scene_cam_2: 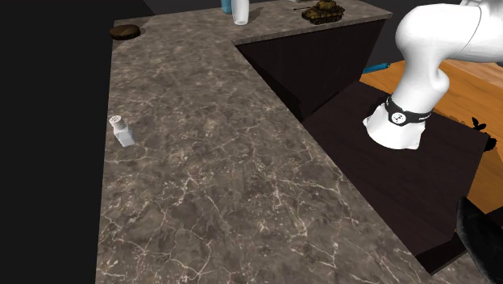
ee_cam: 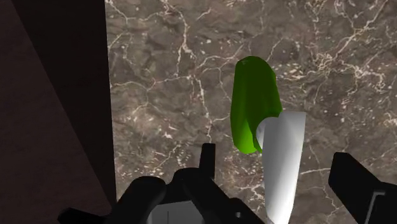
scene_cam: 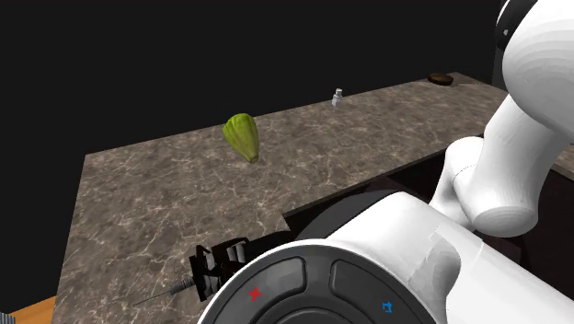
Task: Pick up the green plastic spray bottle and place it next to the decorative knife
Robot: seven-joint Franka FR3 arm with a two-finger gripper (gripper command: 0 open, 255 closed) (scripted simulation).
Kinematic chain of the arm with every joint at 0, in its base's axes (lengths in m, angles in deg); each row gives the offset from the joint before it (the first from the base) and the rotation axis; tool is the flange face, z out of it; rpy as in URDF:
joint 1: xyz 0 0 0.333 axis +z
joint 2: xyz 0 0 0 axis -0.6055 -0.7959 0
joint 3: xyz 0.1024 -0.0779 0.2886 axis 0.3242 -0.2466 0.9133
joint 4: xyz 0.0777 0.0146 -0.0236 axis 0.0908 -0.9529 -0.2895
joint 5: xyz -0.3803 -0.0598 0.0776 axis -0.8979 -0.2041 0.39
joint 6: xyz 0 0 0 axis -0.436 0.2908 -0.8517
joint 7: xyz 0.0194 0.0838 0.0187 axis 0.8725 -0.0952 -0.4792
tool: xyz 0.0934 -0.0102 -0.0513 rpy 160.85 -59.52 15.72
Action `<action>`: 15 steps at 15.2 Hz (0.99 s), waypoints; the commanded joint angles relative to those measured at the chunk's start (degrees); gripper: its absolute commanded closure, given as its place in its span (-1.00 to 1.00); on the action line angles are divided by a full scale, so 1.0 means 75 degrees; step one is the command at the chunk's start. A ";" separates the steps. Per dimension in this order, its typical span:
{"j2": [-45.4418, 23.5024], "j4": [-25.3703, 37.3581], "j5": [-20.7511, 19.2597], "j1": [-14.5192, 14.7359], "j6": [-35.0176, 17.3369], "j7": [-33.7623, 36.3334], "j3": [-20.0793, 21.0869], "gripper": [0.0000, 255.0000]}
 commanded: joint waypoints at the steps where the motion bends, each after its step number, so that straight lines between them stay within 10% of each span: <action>1: 0.0000 0.0000 0.0000 0.0000 0.0000 0.0000 0.0000 -1.00; 15: 0.0428 0.0681 0.0365 -0.0075 0.0947 -0.0267 -0.0065 -1.00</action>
